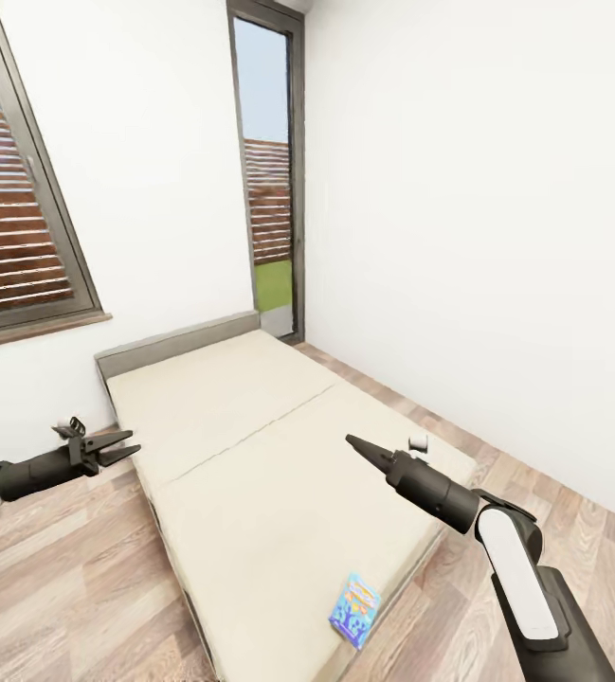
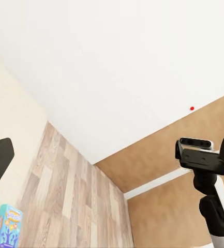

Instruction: Put all the toys in the child's room - the three board games (two on the bed and one on the table), the two jigsaw puzzles on the table, and the tennis ball on the table - inside the toy box on the table in the child's room.

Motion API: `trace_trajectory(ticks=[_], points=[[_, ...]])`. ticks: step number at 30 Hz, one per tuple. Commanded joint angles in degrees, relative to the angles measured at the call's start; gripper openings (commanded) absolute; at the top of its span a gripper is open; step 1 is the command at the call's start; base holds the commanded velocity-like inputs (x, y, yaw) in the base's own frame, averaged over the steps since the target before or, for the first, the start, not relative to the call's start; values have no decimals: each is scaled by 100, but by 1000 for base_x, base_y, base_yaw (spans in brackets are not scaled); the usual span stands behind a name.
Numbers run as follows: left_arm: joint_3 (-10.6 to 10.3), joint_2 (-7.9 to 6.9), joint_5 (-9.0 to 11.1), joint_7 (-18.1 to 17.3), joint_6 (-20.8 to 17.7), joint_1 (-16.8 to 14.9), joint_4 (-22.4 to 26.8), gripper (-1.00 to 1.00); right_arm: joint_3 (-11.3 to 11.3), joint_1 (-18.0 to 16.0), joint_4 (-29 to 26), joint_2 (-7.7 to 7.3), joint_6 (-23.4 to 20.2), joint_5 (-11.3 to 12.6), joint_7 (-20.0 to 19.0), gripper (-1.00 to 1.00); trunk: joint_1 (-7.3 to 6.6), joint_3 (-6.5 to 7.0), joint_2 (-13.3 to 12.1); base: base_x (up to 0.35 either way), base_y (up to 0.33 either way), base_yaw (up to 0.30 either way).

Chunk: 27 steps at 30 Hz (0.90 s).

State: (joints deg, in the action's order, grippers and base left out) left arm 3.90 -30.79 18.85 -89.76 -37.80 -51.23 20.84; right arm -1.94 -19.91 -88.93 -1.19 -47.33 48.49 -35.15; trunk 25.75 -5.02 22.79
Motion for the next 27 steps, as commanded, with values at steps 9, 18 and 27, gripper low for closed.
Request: trace_trajectory(ticks=[9, 18, 27], points=[[6, 3, -13, -24, -61, -7, -1, 100, -8, -4, -2, -1, -37, 13, -9, 100, 4, -13, 13, 0, -253, 288], [6, 3, -13, -24, -61, -10, -1, 100, -8, -4, -2, -2, -37, 12, -9, 100, 4, -13, 13, 0, -258, 288], [6, 3, -13, -24, -61, -10, -1, 100, -8, -4, -2, 0, -36, 11, -9, 100, 4, -13, 13, 0, -260, 288]])
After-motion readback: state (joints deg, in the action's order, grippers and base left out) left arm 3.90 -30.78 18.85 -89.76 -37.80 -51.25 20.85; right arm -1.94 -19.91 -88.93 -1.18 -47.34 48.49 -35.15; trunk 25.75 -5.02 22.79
